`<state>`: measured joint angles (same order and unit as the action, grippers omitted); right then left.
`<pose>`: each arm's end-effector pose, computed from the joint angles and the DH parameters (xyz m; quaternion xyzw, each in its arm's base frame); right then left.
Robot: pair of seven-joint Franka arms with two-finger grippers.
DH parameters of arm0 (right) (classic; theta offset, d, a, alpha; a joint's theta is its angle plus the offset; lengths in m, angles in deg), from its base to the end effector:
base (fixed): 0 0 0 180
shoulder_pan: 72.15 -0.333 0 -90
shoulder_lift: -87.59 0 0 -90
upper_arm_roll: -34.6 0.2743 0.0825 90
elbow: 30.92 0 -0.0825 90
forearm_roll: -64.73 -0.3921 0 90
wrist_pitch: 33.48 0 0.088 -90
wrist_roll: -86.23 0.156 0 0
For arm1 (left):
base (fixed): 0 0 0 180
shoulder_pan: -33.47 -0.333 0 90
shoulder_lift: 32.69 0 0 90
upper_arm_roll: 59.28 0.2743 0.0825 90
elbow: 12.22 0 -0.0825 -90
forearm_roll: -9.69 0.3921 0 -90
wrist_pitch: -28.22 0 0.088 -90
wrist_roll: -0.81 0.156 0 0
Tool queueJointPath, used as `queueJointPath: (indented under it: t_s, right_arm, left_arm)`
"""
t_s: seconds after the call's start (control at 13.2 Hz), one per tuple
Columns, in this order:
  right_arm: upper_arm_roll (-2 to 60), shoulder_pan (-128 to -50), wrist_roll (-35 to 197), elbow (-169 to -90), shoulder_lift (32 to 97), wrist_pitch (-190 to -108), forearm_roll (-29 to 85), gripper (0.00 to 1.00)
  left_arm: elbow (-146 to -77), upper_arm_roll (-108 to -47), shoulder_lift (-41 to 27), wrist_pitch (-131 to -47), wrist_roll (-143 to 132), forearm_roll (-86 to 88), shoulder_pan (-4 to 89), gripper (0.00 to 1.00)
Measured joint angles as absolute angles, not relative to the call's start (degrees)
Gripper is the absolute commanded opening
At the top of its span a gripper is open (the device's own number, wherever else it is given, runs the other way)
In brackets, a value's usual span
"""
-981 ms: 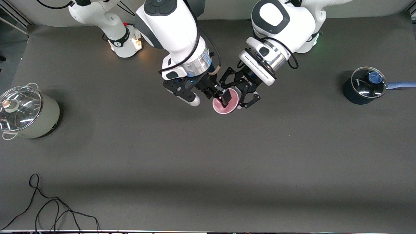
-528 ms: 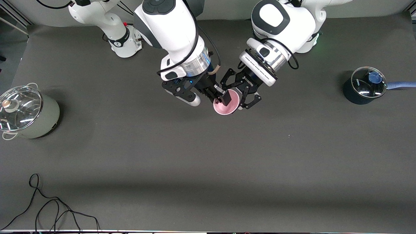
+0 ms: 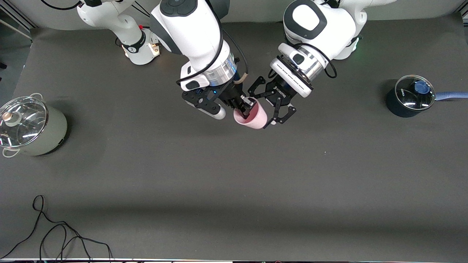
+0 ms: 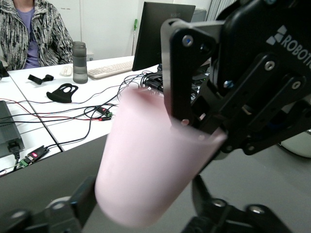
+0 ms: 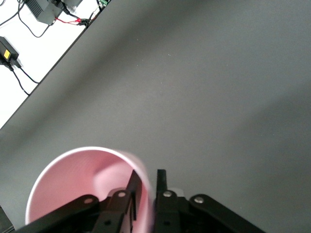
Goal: Transfer pink cup from left to right arm
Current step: 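Close the right gripper on the pink cup beside the left gripper, then open the left gripper and withdraw while the right gripper pulls cup away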
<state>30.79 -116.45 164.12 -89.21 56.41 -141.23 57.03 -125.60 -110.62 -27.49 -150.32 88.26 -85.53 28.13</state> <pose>0.5410 0.4998 0.4917 -0.9331 0.3186 -0.0383 0.1622 0.4984 -0.3851 0.4163 0.8067 -0.2660 0.4510 0.2739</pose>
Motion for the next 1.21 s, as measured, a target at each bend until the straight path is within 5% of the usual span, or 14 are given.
queueJointPath:
  t_s: [0.91,1.21]
  right_arm:
    - [29.7,-115.8,159.4,-88.6,56.8,-141.0,57.2,0.0]
    - [29.4,-108.7,142.2,-88.6,57.6,-134.2,57.2,0.0]
  left_arm:
    - [-125.4,-110.0,-27.5,-155.1,87.8,-85.5,27.9,1.0]
    - [-125.6,-109.3,-27.3,-156.0,87.9,-85.3,21.9,1.0]
